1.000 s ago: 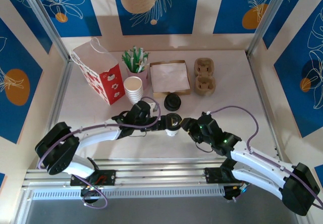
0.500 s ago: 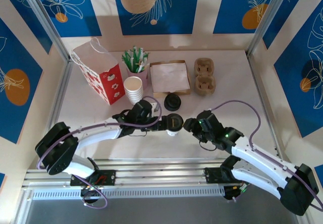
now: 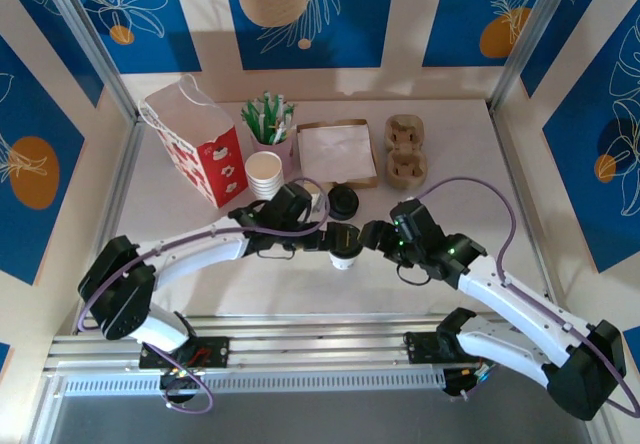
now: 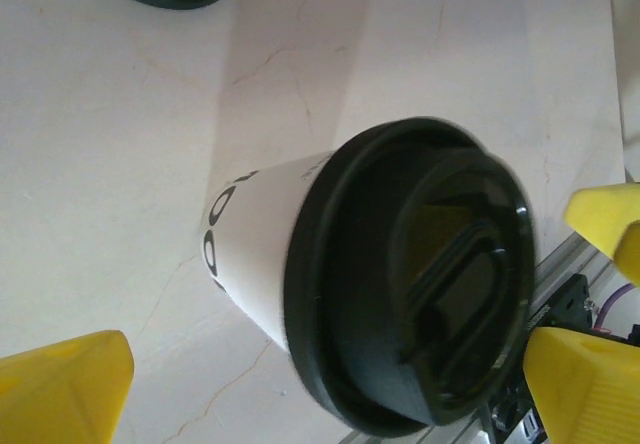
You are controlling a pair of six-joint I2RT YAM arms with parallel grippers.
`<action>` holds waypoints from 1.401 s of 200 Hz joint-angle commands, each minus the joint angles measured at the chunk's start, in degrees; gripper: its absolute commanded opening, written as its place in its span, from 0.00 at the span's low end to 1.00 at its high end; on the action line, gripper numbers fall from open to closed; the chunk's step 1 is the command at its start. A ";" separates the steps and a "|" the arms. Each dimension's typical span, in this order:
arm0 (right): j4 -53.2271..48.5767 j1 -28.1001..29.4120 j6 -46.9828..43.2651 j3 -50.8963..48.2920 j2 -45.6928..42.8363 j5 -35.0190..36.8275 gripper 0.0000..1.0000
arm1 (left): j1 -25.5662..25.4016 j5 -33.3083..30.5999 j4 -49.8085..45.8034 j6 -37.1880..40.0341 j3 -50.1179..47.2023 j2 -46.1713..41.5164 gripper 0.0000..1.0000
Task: Pack the takeout coffee
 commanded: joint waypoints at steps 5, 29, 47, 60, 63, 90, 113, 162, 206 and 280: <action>-4.68 -0.54 -7.92 5.29 2.34 -2.69 0.77 | 1.81 -0.25 -5.86 3.82 6.58 -0.85 1.00; -8.27 -0.22 -13.21 9.83 5.21 -3.28 0.82 | 5.44 -1.51 -9.94 6.47 8.78 -6.34 1.00; -10.69 1.13 -16.73 12.86 7.41 -2.38 0.87 | 9.23 -3.09 -14.82 9.14 9.25 -11.59 1.00; -12.18 2.40 -19.52 15.06 9.48 -2.54 0.91 | 11.80 -5.19 -19.31 11.68 9.32 -15.38 1.00; -12.62 2.70 -20.05 15.58 10.14 -2.55 0.92 | 12.33 -5.76 -20.38 12.34 9.23 -16.27 1.00; -16.28 6.40 -23.98 20.42 15.80 -0.02 0.99 | 14.80 -15.24 -29.86 19.76 8.89 -23.90 1.00; -19.20 10.77 -26.70 24.62 20.21 4.04 0.99 | 14.98 -25.79 -35.41 24.87 6.59 -29.56 1.00; -23.38 15.12 -29.88 31.07 28.48 10.20 0.99 | 15.07 -31.47 -33.31 25.08 -3.89 -40.64 1.00; -26.68 17.22 -31.34 34.44 33.85 14.35 0.99 | 15.07 -32.73 -32.74 24.93 -5.58 -42.23 1.00; -25.12 16.69 -31.16 33.83 35.01 11.67 0.91 | 15.07 -31.86 -32.81 25.47 -6.03 -40.97 1.00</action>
